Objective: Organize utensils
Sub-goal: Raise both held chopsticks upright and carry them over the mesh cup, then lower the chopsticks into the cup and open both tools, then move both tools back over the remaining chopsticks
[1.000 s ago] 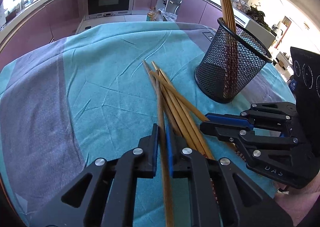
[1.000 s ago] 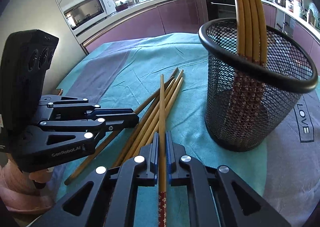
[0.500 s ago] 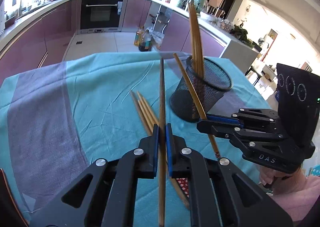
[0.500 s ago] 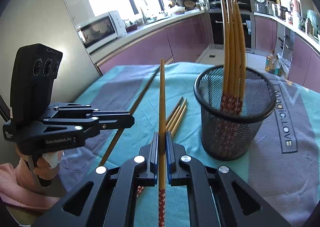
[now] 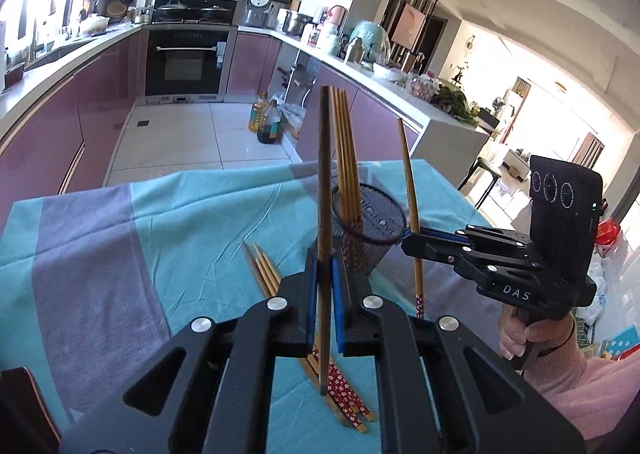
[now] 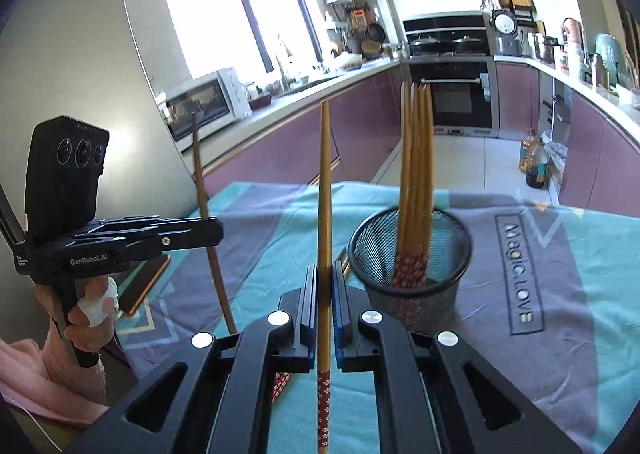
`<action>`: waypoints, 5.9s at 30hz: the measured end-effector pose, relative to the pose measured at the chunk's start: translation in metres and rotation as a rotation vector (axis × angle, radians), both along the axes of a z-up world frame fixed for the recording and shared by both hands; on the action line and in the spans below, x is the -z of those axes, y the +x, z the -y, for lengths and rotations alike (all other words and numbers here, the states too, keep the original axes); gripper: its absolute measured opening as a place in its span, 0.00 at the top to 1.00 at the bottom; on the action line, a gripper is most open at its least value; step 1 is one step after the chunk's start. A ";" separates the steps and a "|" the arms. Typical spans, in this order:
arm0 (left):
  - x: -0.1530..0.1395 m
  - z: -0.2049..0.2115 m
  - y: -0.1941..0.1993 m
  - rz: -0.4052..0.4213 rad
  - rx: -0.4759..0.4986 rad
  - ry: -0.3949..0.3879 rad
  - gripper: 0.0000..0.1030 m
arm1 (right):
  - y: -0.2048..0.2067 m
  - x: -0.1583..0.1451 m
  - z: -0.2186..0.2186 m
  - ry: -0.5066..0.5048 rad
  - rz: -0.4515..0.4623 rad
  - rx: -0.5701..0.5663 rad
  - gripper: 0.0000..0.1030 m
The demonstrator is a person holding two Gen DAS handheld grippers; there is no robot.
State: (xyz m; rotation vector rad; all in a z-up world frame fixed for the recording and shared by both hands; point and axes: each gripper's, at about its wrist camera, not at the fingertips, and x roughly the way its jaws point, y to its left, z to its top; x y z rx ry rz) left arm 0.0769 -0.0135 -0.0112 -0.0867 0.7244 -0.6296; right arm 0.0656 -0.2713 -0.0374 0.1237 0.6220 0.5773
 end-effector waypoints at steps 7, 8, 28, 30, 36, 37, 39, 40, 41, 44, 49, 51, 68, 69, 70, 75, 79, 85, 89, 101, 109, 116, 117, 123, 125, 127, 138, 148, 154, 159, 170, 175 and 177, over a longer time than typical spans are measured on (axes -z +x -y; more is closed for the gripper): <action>-0.028 0.004 -0.001 0.044 0.001 -0.037 0.93 | 0.004 -0.018 0.012 0.011 0.060 0.028 0.94; -0.031 0.004 0.000 0.052 0.003 -0.046 0.93 | 0.005 -0.020 0.013 0.010 0.068 0.032 0.94; -0.105 0.031 0.018 0.191 0.023 -0.131 0.93 | 0.050 -0.057 0.030 0.058 0.183 0.131 0.94; -0.108 0.034 0.021 0.195 0.026 -0.128 0.93 | 0.055 -0.059 0.029 0.055 0.191 0.140 0.94; -0.101 0.050 0.026 0.186 0.036 -0.085 0.93 | 0.070 -0.057 0.025 0.046 0.208 0.174 0.94; -0.098 0.053 0.028 0.178 0.036 -0.072 0.93 | 0.072 -0.056 0.024 0.041 0.209 0.181 0.94; -0.091 0.060 0.031 0.161 0.041 -0.045 0.93 | 0.077 -0.050 0.022 0.032 0.204 0.188 0.94; -0.089 0.064 0.034 0.152 0.045 -0.036 0.93 | 0.079 -0.047 0.021 0.025 0.200 0.192 0.94; -0.088 0.069 0.039 0.141 0.049 -0.024 0.93 | 0.079 -0.044 0.019 0.016 0.195 0.194 0.94; -0.077 0.076 0.041 0.117 0.063 0.010 0.93 | 0.080 -0.035 0.016 0.000 0.176 0.195 0.94; -0.062 0.083 0.045 0.078 0.089 0.048 0.93 | 0.082 -0.022 0.019 -0.017 0.126 0.189 0.94; -0.057 0.085 0.046 0.067 0.097 0.061 0.93 | 0.082 -0.017 0.019 -0.022 0.103 0.183 0.94; -0.030 0.098 0.091 -0.045 0.121 0.097 0.93 | 0.096 0.012 0.012 -0.104 -0.070 0.148 0.94; -0.029 0.098 0.093 -0.046 0.117 0.096 0.93 | 0.096 0.013 0.012 -0.103 -0.072 0.149 0.94; -0.028 0.098 0.095 -0.048 0.115 0.094 0.93 | 0.097 0.014 0.011 -0.102 -0.073 0.152 0.94; -0.021 0.100 0.102 -0.067 0.108 0.091 0.93 | 0.101 0.014 0.011 -0.095 -0.078 0.155 0.94; -0.012 0.102 0.107 -0.078 0.095 0.092 0.93 | 0.101 0.012 0.012 -0.085 -0.076 0.158 0.92; -0.004 0.096 0.103 -0.067 0.061 0.096 0.92 | 0.094 0.010 0.014 -0.070 -0.061 0.153 0.92; -0.009 0.083 0.088 -0.021 0.023 0.079 0.88 | 0.082 0.003 0.016 -0.050 -0.032 0.141 0.87; -0.008 0.019 0.018 0.133 -0.135 0.129 0.48 | 0.008 0.002 -0.013 -0.022 0.047 -0.039 0.64; 0.039 -0.013 -0.005 0.061 -0.224 0.208 0.36 | 0.011 0.055 -0.052 -0.099 -0.091 -0.076 0.60; 0.073 -0.012 -0.006 -0.031 -0.232 0.223 0.37 | 0.019 0.088 -0.069 -0.144 -0.186 -0.058 0.60; 0.077 -0.012 -0.006 -0.038 -0.229 0.228 0.37 | 0.019 0.090 -0.071 -0.152 -0.186 -0.053 0.60; 0.087 -0.005 0.002 -0.077 -0.226 0.244 0.39 | 0.017 0.094 -0.080 -0.193 -0.181 -0.044 0.60; 0.090 -0.004 0.003 -0.086 -0.221 0.245 0.39 | 0.017 0.095 -0.083 -0.202 -0.183 -0.043 0.60; 0.094 -0.004 0.004 -0.092 -0.218 0.249 0.39 | 0.018 0.096 -0.084 -0.217 -0.185 -0.040 0.60; 0.103 0.011 0.010 -0.113 -0.177 0.268 0.40 | 0.022 0.099 -0.080 -0.231 -0.204 -0.020 0.65; 0.114 0.031 0.019 -0.128 -0.132 0.290 0.41 | 0.022 0.099 -0.073 -0.210 -0.221 -0.020 0.66; 0.121 0.039 0.026 -0.152 -0.132 0.307 0.43 | 0.022 0.099 -0.073 -0.211 -0.221 -0.021 0.66; 0.124 0.039 0.027 -0.155 -0.133 0.311 0.49 | 0.022 0.099 -0.073 -0.214 -0.221 -0.022 0.66; 0.122 0.035 0.024 -0.148 -0.118 0.337 0.61 | 0.025 0.100 -0.080 -0.243 -0.213 -0.009 0.67; 0.123 0.038 0.031 -0.157 -0.122 0.337 0.63 | 0.032 0.100 -0.085 -0.252 -0.214 0.002 0.69; 0.125 0.039 0.036 -0.171 -0.119 0.332 0.66 | 0.037 0.101 -0.088 -0.255 -0.214 0.010 0.71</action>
